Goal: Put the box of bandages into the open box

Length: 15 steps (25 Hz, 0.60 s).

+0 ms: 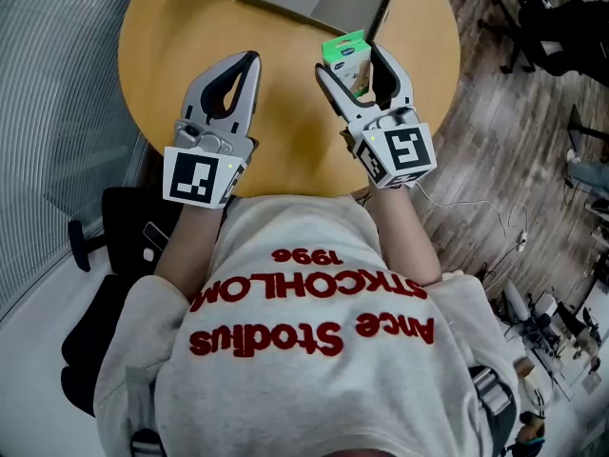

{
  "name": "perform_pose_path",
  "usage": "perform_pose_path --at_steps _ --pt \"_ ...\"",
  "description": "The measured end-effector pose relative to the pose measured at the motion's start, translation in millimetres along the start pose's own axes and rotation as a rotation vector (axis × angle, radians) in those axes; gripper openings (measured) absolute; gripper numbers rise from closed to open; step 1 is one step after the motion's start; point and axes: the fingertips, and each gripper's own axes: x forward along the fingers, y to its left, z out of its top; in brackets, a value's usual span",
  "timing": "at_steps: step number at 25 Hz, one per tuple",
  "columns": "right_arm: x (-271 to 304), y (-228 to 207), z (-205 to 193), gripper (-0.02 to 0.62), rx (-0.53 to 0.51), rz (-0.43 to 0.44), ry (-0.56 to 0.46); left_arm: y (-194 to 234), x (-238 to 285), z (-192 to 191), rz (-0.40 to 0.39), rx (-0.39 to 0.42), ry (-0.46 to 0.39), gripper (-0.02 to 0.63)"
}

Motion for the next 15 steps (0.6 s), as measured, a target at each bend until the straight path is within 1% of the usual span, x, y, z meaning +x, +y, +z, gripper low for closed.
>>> perform_pose_path --at_steps 5,7,11,15 --pt "-12.2 -5.1 26.0 0.365 -0.02 -0.002 -0.11 6.1 3.7 5.0 0.006 0.016 -0.008 0.003" --pt "-16.8 -7.2 32.1 0.365 -0.024 -0.007 -0.137 8.6 5.1 4.1 0.007 0.017 -0.007 0.003" --pt "-22.7 -13.5 39.7 0.365 -0.037 -0.027 -0.156 11.9 9.2 0.3 0.007 0.01 -0.003 0.003" --pt "-20.9 -26.6 34.9 0.365 -0.032 -0.046 -0.14 12.8 16.5 -3.6 0.001 0.006 0.003 0.003"
